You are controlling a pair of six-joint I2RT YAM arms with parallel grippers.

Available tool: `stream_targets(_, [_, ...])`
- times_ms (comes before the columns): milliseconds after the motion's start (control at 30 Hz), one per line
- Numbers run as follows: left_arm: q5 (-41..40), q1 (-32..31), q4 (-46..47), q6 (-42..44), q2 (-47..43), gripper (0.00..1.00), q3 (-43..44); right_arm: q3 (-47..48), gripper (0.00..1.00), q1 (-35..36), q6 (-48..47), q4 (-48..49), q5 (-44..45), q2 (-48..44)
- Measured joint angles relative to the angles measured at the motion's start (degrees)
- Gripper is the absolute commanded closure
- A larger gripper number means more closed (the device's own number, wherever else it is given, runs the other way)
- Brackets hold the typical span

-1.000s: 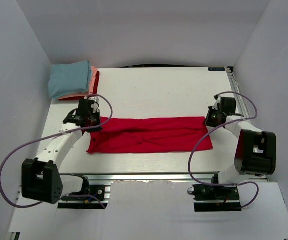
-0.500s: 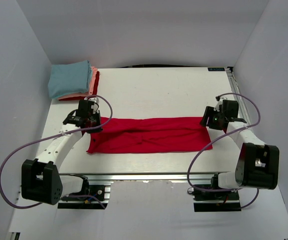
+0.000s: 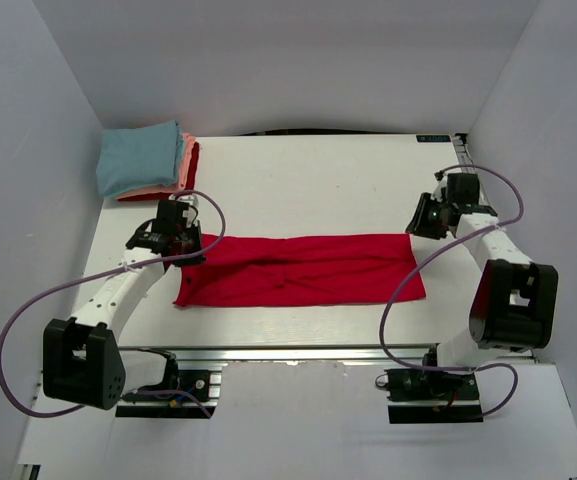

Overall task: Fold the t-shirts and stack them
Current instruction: Fold the other side of the tshirt into a rectangle

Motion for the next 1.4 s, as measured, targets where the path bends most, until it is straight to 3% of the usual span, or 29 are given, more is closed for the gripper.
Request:
stream_targets(433, [0.0,0.0,0.0,0.0,0.0,1.0,0.0,2.9,0.67,0.3,1.3,-8.9,0.6,5.7])
stream_targets(567, [0.0,0.0,0.0,0.0,0.0,1.0,0.0,2.9,0.72,0.6,1.4,-9.2,1.3,6.5])
stream_targets(967, [0.0,0.0,0.0,0.0,0.0,1.0,0.0,3.0,0.7,0.9,1.6,-9.4,4.5,8.8])
stream_targets(1033, [0.0,0.0,0.0,0.0,0.0,1.0,0.0,3.0,0.76,0.9,1.5,-9.4,4.8,9.5])
stream_targets(1100, [0.0,0.0,0.0,0.0,0.0,1.0,0.0,3.0,0.97,1.1,1.2,-9.4,5.2,10.1])
stream_targets(1133, [0.0,0.0,0.0,0.0,0.0,1.0,0.0,3.1,1.0,1.1,1.3,-9.4,5.4,10.3])
stream_targets(1200, [0.0,0.0,0.0,0.0,0.0,1.0,0.0,3.3,1.0,1.3,1.3,-9.4,6.1,10.4])
stream_targets(1300, [0.0,0.0,0.0,0.0,0.0,1.0,0.0,4.4,0.89,1.5,1.1,-9.4,6.8,10.4])
stream_targets(1400, [0.0,0.0,0.0,0.0,0.0,1.0,0.0,5.6,0.86,1.6,0.8,-9.4,6.9,10.4])
